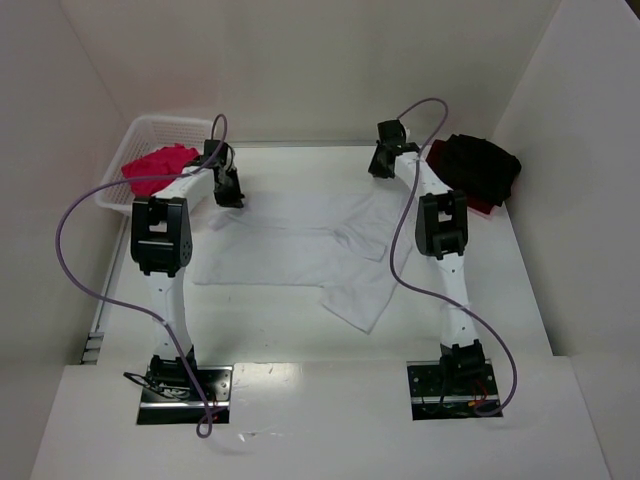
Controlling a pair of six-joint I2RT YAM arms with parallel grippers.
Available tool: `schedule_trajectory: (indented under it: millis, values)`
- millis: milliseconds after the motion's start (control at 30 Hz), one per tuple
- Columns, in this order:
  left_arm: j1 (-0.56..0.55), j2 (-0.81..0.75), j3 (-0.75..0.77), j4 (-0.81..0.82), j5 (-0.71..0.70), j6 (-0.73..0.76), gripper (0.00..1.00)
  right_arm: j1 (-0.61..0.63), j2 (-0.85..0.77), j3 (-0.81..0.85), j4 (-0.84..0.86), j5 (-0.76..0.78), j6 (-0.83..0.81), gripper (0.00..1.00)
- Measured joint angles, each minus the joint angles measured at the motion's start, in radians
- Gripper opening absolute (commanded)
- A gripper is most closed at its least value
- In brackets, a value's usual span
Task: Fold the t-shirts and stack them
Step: Fold the flattened tshirt in 1/3 of the way
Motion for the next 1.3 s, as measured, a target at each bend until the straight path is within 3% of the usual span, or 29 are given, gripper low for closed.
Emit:
schedule_trajectory:
  millis: [100,167,233,367,600,733,933,1300]
  values:
    - [0.0,0.004,0.01,0.0,-0.005,-0.012,0.31,-0.014,0.076,0.161,-0.061,0.003,-0.012,0.0]
    - [0.0,0.0,0.01,0.002,-0.012,-0.017,0.37,-0.022,0.081,0.199,-0.087,0.002,-0.018,0.0]
    - [0.0,-0.01,0.009,0.002,-0.028,-0.02,0.37,-0.023,0.069,0.199,-0.089,0.002,-0.02,0.0]
    - [0.003,-0.078,0.007,0.012,-0.038,-0.021,0.43,-0.027,-0.061,0.054,-0.066,-0.004,-0.026,0.0]
    - [0.018,-0.18,-0.016,0.056,-0.033,-0.02,0.44,-0.026,-0.488,-0.407,0.024,-0.032,-0.022,0.0]
    - [0.031,-0.193,-0.071,0.067,-0.035,-0.016,0.44,-0.024,-0.603,-0.641,0.103,-0.042,-0.009,0.0]
    - [0.045,-0.194,-0.156,0.053,-0.039,-0.016,0.44,-0.002,-0.548,-0.797,0.093,-0.063,0.005,0.0]
    - [0.05,-0.194,-0.189,0.055,-0.04,-0.016,0.48,0.014,-0.417,-0.676,0.089,-0.043,-0.003,0.0]
